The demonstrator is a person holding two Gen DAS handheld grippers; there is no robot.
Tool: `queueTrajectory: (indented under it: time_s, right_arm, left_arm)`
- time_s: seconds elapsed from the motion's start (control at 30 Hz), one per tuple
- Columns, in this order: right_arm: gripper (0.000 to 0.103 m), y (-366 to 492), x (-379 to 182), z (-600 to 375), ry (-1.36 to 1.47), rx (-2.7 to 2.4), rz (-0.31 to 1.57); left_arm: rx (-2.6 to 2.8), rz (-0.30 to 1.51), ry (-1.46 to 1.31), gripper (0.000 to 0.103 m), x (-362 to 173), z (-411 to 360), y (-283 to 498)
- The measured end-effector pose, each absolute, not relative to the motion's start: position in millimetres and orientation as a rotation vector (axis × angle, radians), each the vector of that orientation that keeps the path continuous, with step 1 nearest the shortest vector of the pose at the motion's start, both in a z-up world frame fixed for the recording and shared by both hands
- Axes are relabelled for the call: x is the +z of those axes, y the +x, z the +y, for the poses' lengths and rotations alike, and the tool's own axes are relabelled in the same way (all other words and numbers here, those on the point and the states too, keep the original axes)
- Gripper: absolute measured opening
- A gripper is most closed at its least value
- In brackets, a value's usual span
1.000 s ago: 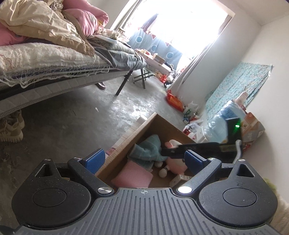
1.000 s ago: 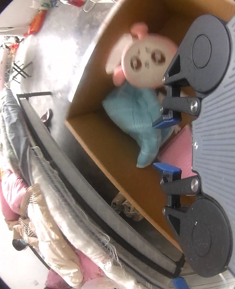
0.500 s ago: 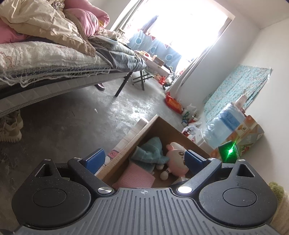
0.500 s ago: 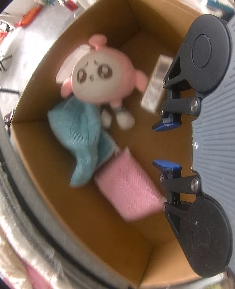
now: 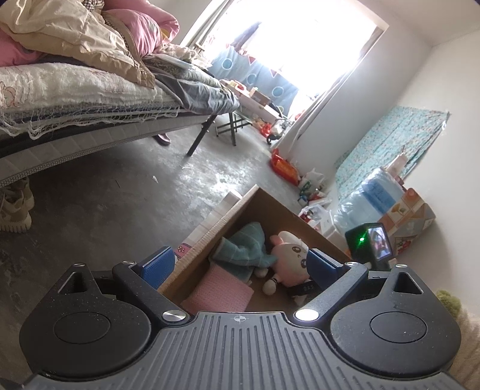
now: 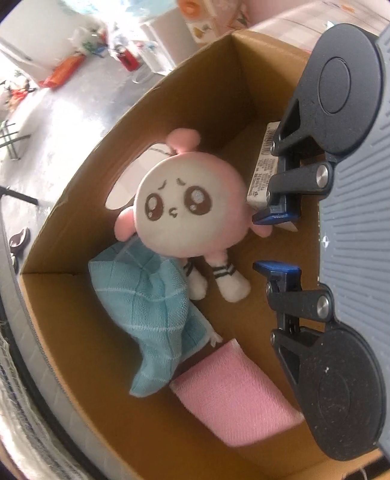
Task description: Organize soft objects
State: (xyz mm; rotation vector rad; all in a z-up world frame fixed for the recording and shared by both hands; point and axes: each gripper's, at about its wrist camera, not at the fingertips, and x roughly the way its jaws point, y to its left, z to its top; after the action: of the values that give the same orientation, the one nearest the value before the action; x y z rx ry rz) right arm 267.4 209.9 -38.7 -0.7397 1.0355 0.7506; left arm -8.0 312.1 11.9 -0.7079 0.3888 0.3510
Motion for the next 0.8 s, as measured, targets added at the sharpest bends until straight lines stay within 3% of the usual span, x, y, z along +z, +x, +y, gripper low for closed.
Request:
queueTrajectory:
  time_s: [0.27, 0.47, 0.53, 0.57, 0.67, 0.8]
  right_arm:
    - [0.029, 245.8, -24.5, 212.8, -0.855, 0.766, 0.919]
    - [0.033, 231.7, 30.4, 183.8, -0.743, 0.793, 0.824]
    - [0.036, 223.2, 51.0, 166.5, -0.69, 0.804, 0.79]
    - [0.044, 215.8, 61.8, 155.4, -0.657, 0.808, 0.773]
    - [0.056, 197.1, 90.7, 116.3, -0.557, 0.833, 0.708]
    - [0.057, 170.3, 118.1, 54.9, -0.414, 0.856, 0.644]
  left_arm:
    - [0.352, 0.391, -0.707, 0.095, 13.2, 311.5, -11.6]
    - [0.344, 0.39, -0.691, 0.095, 19.6, 303.1, -15.5]
    - [0.343, 0.384, -0.682, 0.095, 23.4, 298.8, -17.7]
    - [0.343, 0.382, -0.676, 0.095, 25.3, 296.3, -19.0]
    - [0.33, 0.383, -0.659, 0.095, 31.0, 287.4, -22.6]
    - [0.296, 0.39, -0.624, 0.096, 38.5, 271.9, -24.8]
